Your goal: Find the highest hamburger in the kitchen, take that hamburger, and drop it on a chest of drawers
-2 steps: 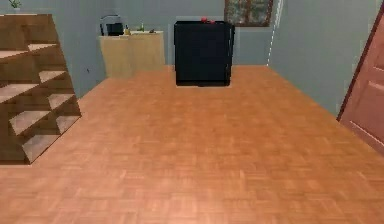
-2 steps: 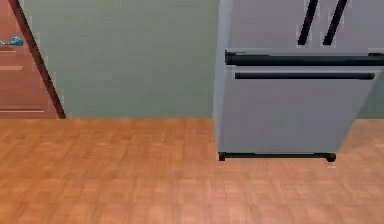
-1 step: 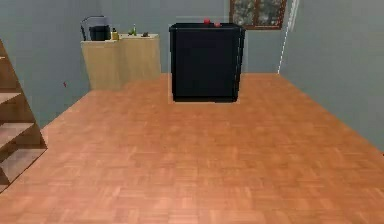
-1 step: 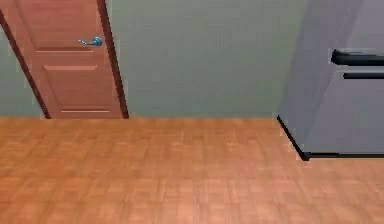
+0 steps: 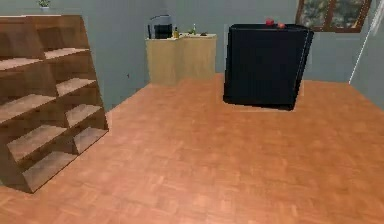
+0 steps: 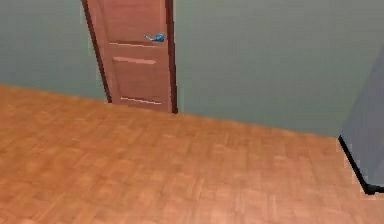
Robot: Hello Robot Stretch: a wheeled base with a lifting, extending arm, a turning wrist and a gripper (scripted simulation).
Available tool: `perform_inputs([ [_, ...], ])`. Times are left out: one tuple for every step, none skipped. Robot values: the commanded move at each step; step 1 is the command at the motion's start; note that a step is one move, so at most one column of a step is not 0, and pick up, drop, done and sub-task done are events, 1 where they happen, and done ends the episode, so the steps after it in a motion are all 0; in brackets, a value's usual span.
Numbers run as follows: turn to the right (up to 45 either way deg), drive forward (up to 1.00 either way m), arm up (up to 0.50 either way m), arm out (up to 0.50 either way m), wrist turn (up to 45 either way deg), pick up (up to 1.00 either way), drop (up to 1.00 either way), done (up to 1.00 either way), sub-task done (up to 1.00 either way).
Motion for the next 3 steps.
perform_inputs([
  [0.0,1.00,0.00,0.00,0.0,0.00,0.00,0.00,0.00],
  [0.0,1.00,0.00,0.00,0.0,0.00,0.00,0.00,0.00],
  [0.0,1.00,0.00,0.00,0.0,0.00,0.00,0.00,0.00],
])
